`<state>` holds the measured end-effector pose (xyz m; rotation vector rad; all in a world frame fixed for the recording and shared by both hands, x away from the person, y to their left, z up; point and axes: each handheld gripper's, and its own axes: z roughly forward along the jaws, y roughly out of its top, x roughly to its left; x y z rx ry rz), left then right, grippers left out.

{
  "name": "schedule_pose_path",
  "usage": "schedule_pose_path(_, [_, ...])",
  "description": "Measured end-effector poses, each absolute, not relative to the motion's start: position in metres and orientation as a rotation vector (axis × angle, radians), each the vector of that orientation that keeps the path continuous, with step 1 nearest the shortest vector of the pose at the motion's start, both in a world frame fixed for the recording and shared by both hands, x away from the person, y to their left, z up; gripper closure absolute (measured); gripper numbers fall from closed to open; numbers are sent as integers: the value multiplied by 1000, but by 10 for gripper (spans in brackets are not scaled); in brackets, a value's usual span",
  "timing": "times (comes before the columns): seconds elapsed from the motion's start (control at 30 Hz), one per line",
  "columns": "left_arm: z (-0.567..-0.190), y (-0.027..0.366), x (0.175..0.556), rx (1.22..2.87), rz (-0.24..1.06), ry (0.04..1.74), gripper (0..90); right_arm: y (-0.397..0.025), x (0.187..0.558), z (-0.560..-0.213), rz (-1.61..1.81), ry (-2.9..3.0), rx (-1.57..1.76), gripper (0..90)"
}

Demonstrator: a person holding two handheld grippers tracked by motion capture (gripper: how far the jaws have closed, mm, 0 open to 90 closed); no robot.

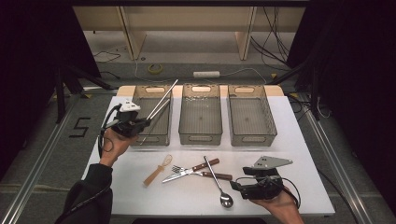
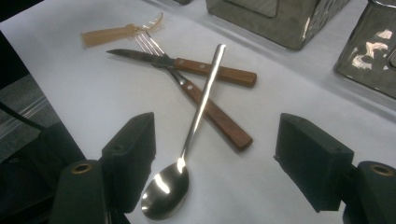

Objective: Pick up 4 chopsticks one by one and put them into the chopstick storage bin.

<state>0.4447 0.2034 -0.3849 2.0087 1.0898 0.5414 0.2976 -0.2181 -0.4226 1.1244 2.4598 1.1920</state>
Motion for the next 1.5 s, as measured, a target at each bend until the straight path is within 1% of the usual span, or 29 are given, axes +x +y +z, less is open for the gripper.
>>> schedule_pose_path(0.43, [-406, 223, 471, 1961, 545, 1205, 857, -215, 293, -423, 1214, 2469, 1105, 280])
schedule_pose_path(1.0, [-422, 227, 485, 2004, 545, 1271, 854, -213, 290, -425, 1215, 2490, 1082, 285])
schedule_pose_path(1.37, [-432, 229, 494, 2050, 509, 1329, 851, -213, 290, -425, 1217, 2493, 1076, 290])
schedule_pose_path(1.5, [-431, 229, 495, 2039, 507, 1338, 849, -213, 290, -425, 1214, 2499, 1074, 290])
